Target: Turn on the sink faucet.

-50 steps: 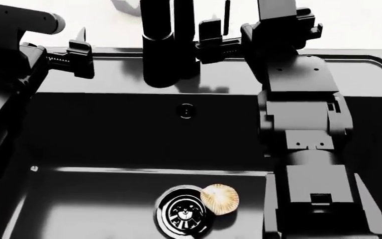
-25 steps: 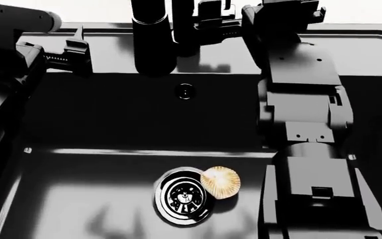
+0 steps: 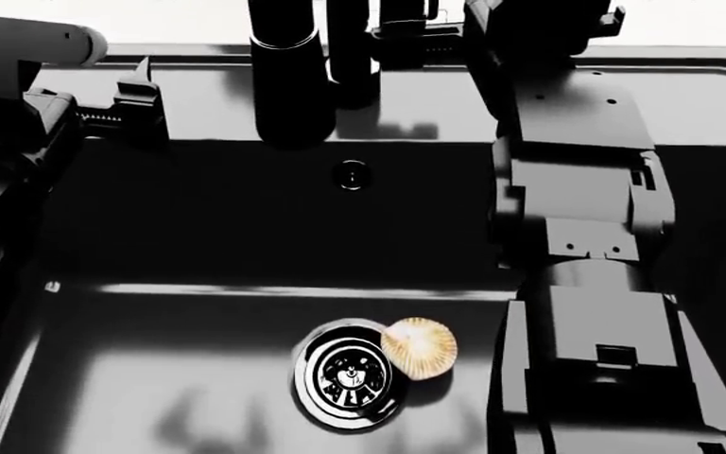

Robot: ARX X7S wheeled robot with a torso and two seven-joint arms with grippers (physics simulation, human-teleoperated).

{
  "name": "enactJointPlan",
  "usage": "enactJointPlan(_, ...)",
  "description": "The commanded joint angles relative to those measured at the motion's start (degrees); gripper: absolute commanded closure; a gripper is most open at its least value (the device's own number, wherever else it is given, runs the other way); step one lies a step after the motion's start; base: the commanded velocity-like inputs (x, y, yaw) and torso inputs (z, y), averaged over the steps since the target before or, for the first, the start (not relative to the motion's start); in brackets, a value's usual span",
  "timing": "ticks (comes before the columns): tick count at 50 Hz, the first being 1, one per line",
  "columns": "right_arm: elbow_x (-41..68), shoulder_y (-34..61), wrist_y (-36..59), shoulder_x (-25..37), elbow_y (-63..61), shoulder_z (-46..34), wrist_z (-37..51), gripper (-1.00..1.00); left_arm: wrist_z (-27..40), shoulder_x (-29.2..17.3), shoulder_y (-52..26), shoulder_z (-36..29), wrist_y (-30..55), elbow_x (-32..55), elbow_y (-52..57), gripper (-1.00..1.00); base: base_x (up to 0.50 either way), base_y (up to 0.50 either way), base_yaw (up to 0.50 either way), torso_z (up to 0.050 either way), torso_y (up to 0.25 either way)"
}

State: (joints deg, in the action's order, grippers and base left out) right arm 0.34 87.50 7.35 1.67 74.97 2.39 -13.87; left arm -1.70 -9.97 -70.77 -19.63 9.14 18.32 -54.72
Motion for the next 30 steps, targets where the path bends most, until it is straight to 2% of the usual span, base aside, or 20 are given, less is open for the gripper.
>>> enactJointPlan(1, -0.09, -0.28, -0.04, -0.06, 0.01, 0.14, -0.82, -1.0, -0.34, 0.17, -0.42, 0.12, -0.43, 0.32, -1.51, -1.0, 0.05, 0.0, 0.0, 0.0, 0.0)
enactJointPlan(16, -0.05, -0.7, 0.09, 0.07, 0.01, 0.21, -0.93, -1.0, -0.53, 0.48, -0.17, -0.06, -1.5, 0.35, -3.0, -1.0, 0.29, 0.0, 0.0, 0.0, 0.0)
enactJointPlan(20, -0.02, -0.99, 0.61, 0.02, 0.01, 0.01, -1.29, -1.0, -0.81, -0.13, 1.16, 0.65, 1.24, 2.0, 0.97, -1.0, 0.02, 0.0, 0.0, 0.0, 0.0)
enactJointPlan(30, -0.48, -1.37, 1.64, 0.03, 0.01, -0.7, -0.12, -1.0, -0.6, 0.16, 0.51, 0.32, -0.08, 1.44, -1.39, -1.0, 0.0, 0.0, 0.0, 0.0, 0.0)
